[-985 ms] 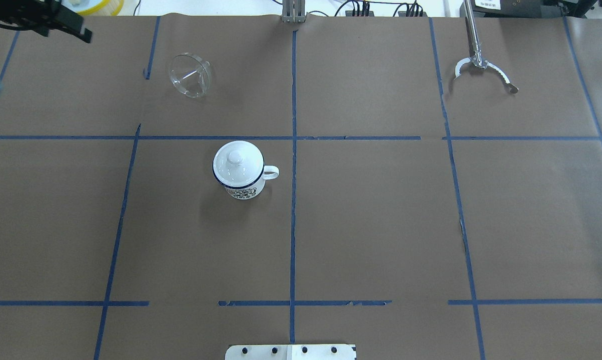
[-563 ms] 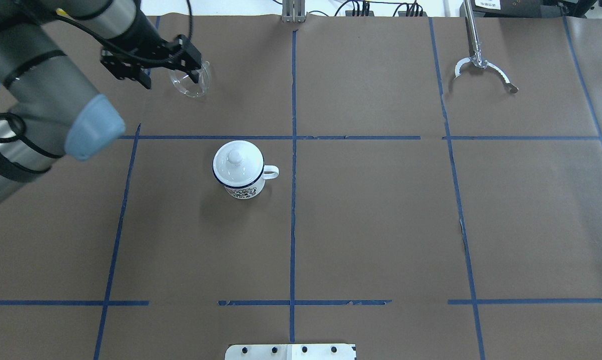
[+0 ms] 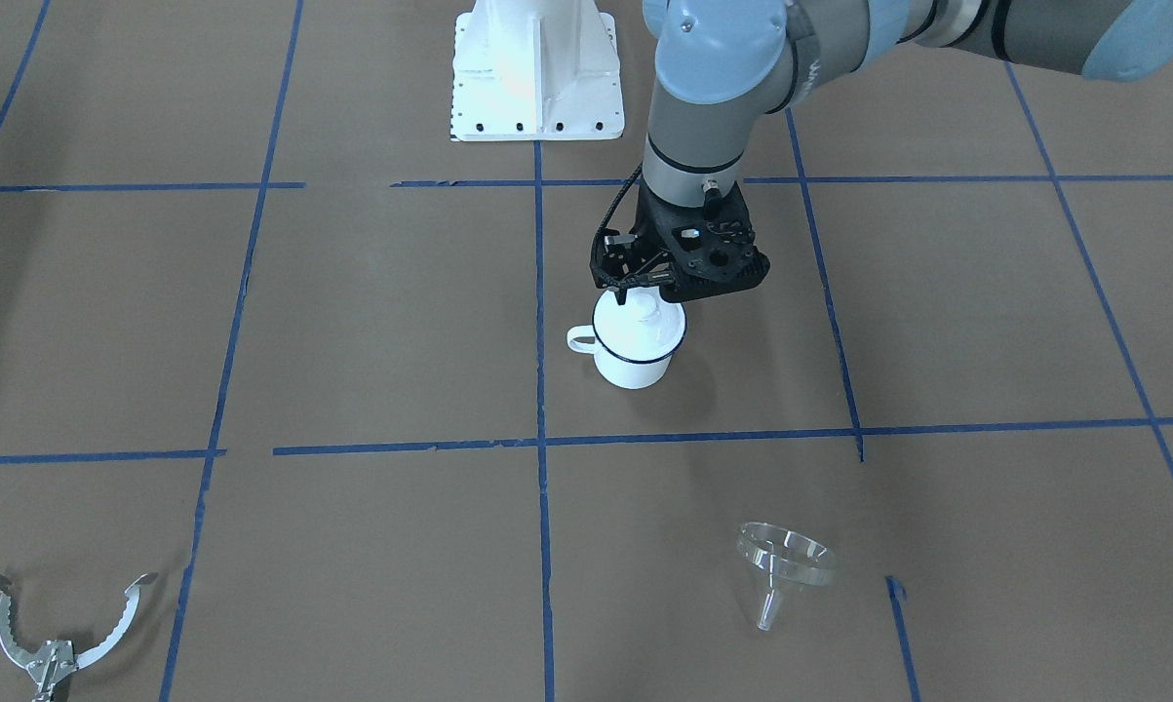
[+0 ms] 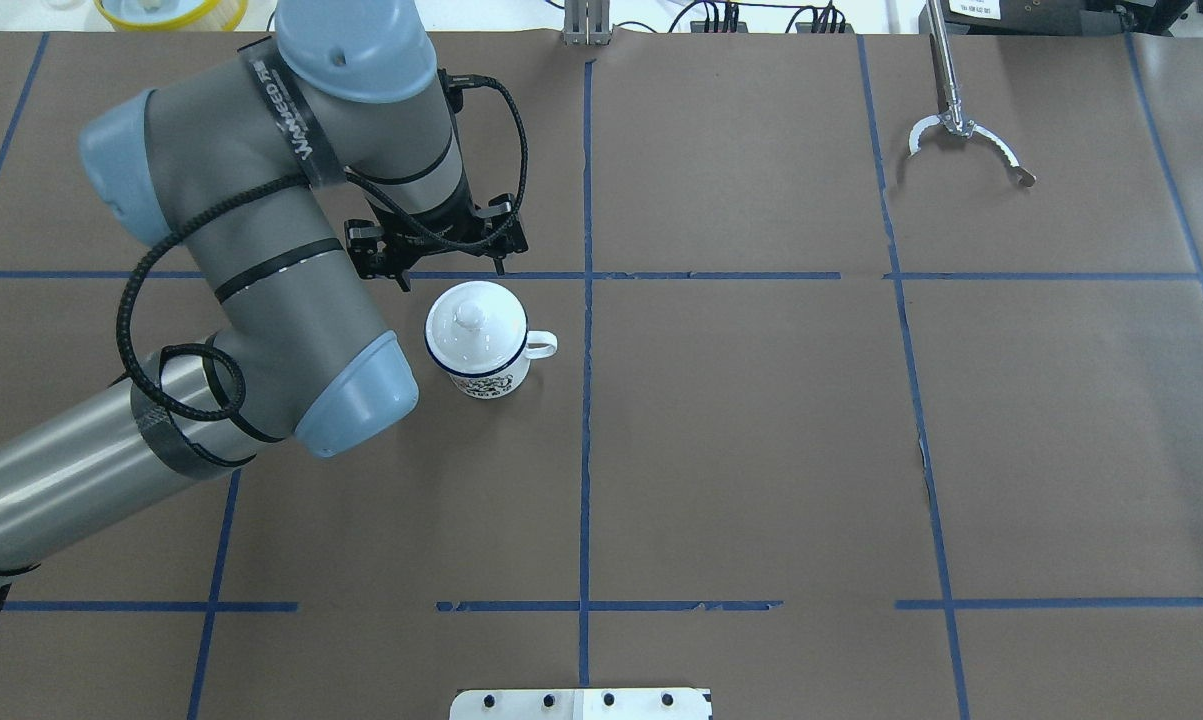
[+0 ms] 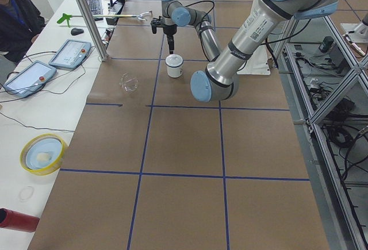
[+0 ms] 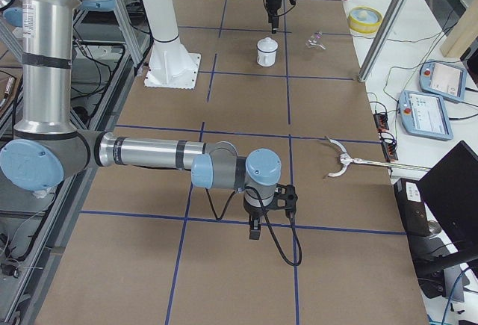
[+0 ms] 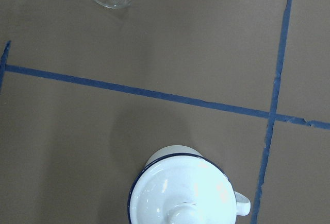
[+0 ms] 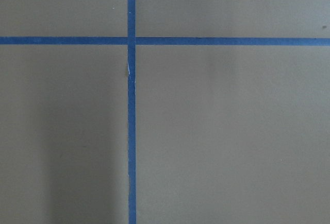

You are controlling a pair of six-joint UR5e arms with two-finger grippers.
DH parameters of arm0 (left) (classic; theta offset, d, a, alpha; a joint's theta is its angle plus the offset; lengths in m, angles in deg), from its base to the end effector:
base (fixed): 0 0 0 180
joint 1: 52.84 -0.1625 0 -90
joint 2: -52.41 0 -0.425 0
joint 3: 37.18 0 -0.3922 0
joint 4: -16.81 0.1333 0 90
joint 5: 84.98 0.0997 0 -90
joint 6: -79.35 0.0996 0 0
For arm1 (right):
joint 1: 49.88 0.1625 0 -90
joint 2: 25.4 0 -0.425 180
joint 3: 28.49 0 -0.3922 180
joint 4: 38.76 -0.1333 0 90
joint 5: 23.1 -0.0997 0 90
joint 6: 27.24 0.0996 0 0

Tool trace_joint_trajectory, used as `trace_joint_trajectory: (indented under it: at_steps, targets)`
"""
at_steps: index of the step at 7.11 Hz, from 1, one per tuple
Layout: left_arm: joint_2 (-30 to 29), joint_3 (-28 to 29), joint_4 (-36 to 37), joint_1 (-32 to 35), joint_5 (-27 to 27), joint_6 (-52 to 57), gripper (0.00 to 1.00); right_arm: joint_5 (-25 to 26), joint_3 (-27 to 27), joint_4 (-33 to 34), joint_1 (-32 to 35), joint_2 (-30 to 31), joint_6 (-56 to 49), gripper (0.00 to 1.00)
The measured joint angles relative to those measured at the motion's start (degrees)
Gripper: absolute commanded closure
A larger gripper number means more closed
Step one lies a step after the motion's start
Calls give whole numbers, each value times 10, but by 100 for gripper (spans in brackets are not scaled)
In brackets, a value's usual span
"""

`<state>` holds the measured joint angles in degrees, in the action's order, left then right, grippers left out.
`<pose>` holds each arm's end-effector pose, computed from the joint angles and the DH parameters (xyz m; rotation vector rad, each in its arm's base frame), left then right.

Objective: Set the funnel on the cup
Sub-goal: 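Move the left gripper over the white lid on the enamel mug, then grasp the white lid with the left gripper and lift it off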

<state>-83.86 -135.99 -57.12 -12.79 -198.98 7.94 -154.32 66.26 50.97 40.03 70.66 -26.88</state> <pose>0.4504 -0.4998 0.1426 -0.0225 0.7827 -0.2127 0.0670 -0.4457 0.6708 -0.0202 -0.7193 0.0110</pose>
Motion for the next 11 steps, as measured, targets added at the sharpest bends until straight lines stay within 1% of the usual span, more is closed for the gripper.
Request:
trace_joint_trajectory:
  at_steps: [3, 4, 5, 6, 9, 10, 11]
  targets:
    - [5, 15, -28, -23, 18, -17, 17, 0, 0, 0, 0, 0, 0, 0]
    - [6, 26, -46, -24, 18, -17, 20, 0, 0, 0, 0, 0, 0, 0]
    - [8, 33, -56, -25, 19, -15, 26, 0, 0, 0, 0, 0, 0, 0]
    - [11, 36, -62, -25, 19, -13, 28, 0, 0, 0, 0, 0, 0, 0]
    - [24, 37, -79, -25, 19, -10, 31, 0, 0, 0, 0, 0, 0, 0]
    - [26, 36, -82, -26, 19, -10, 37, 0, 0, 0, 0, 0, 0, 0]
    - [26, 34, -83, -25, 19, -10, 48, 0, 0, 0, 0, 0, 0, 0]
